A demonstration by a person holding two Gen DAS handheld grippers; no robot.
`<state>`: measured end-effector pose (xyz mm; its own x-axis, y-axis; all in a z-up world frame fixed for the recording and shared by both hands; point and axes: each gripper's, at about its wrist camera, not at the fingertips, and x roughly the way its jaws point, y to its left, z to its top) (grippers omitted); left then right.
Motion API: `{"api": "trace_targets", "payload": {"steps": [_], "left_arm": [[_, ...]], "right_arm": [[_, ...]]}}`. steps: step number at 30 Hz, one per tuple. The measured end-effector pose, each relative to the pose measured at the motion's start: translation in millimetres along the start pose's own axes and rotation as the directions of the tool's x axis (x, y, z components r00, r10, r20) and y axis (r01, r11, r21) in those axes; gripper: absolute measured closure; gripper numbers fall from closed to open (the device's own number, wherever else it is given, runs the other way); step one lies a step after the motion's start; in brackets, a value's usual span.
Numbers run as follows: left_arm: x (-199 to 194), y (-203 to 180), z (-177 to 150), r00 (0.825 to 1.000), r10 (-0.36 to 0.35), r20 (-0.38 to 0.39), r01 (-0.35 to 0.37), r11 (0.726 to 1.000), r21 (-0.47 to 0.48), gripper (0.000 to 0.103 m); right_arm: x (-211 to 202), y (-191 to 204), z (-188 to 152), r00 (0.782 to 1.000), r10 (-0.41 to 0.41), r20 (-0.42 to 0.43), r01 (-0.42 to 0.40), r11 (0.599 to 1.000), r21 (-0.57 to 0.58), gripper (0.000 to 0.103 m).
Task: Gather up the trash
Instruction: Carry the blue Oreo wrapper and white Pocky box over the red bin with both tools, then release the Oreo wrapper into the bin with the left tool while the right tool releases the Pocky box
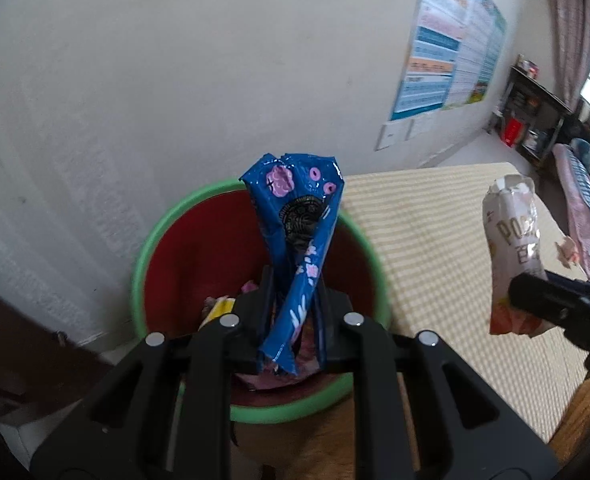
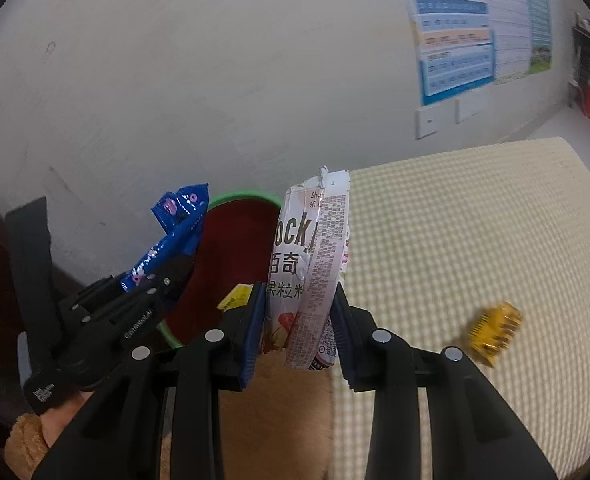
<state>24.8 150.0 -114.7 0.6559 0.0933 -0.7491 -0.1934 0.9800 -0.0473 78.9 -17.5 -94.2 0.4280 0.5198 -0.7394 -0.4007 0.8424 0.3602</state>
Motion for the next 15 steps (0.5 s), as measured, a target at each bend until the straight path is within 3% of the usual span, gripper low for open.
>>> {"api": "trace_targets", "payload": {"steps": [5, 15], "left_arm": [[7.3, 21.3, -3.7, 0.999, 0.039, -0.02, -0.04, 0.999, -0.036, 0.087], [21.5, 40.7, -7.6, 0.997, 0.052, -0.054, -0.056, 0.995, -0.077, 0.086]], "right_arm": [[22.1, 16.0, 8.7, 0.999, 0.027, -0.039, -0.028, 0.999, -0.022, 0.069], [62.7, 33.9, 21.5, 0.995, 0.031, -0.094, -0.038, 0.996, -0.077, 0.069]]}}
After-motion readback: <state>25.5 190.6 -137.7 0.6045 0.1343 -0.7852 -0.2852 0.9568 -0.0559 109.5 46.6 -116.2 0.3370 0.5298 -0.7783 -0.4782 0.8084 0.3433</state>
